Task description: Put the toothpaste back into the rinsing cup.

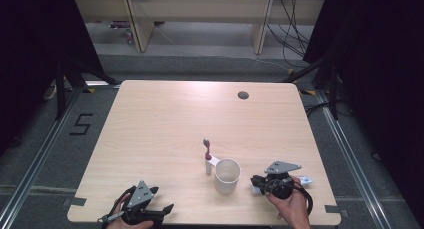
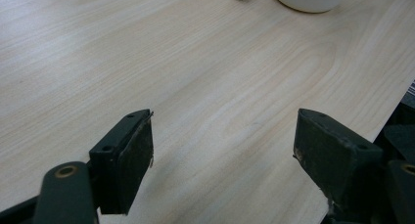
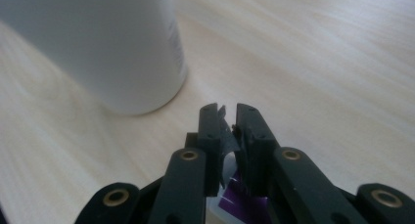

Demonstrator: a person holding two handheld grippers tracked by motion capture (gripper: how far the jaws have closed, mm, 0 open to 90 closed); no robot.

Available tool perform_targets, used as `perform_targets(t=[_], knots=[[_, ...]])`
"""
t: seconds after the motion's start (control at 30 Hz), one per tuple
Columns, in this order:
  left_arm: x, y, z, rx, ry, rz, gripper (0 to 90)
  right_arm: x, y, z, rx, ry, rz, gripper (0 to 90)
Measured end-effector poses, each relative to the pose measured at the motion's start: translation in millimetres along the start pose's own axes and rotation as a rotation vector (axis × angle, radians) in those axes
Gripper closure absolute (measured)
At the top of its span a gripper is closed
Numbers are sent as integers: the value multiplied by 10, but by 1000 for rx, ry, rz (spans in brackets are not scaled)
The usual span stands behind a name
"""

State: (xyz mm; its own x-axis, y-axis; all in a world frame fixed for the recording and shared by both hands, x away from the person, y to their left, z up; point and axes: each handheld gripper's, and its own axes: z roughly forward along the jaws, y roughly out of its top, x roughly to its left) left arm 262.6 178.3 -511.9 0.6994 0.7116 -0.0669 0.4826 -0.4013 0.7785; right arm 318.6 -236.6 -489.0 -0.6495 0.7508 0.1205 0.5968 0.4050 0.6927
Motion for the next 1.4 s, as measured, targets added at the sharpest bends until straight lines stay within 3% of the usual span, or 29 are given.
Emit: perform_targets(t=[0.13,0.2,0.23,0.27,0.3,0.33,0.37,0.4,0.43,0.5,0.57,0.63,0.7,0.8,0.87,0.93,1.03,1.07,1.17,1.2,1.27,1.3,1.33,1.4], knots=[[10,-2,-6,1,8,6,224,56,-67,-63,16,22,-59,817],[10,-3,-5,-1,8,6,224,90,-106,-87,5,31,-66,817],[10,-3,-4,-1,8,6,224,90,-106,-87,5,31,-66,817],[-3,-3,0,-8,1,-7,224,145,-131,-144,50,27,-18,817],[-3,-2,-4,-3,-4,-2,224,143,-157,-155,36,25,-48,817],[-4,-1,-3,-2,-1,0,224,119,-173,-168,45,67,-81,818],[-21,-3,10,-22,-5,-21,224,139,-201,-197,54,63,-76,818],[-20,-3,9,-22,-4,-21,225,149,-230,-228,51,53,-113,818],[-9,-2,0,-8,-3,-6,225,199,-293,-278,46,17,-76,818],[-4,-3,-3,-2,0,-3,225,221,-323,-306,50,17,-65,818],[-3,-3,-5,4,-2,0,227,204,-375,-363,69,22,-87,819],[-15,-4,6,-10,3,-12,227,214,-460,-414,61,17,-55,825],[-19,-4,11,-14,3,-17,227,153,-540,-474,47,23,-95,832],[-11,-5,5,-3,2,-4,227,125,-595,-538,56,4,-88,838],[-22,-6,14,-15,1,-19,227,97,-664,-634,73,-18,-38,840],[-11,-5,6,-2,-1,-4,227,47,-701,-677,79,-25,-33,842],[-19,-6,15,-11,-1,-14,227,-6,-728,-721,84,-39,-26,843],[-13,-5,11,-3,-3,-6,227,-29,-761,-760,90,-48,15,843],[-13,-7,12,-1,-3,-5,227,-97,-780,-790,77,-64,-4,843],[-16,-8,14,0,-3,-9,227,-118,-793,-822,88,-72,25,843],[-16,-8,13,1,-3,-8,227,-140,-789,-839,102,-73,27,843],[-16,-8,14,1,-2,-8,227,-178,-794,-850,91,-90,-19,843],[-22,-10,20,-5,-2,-16,227,-194,-800,-881,97,-99,18,838],[-22,-12,29,-10,-2,-17,228,-189,-795,-915,87,-104,42,825]])
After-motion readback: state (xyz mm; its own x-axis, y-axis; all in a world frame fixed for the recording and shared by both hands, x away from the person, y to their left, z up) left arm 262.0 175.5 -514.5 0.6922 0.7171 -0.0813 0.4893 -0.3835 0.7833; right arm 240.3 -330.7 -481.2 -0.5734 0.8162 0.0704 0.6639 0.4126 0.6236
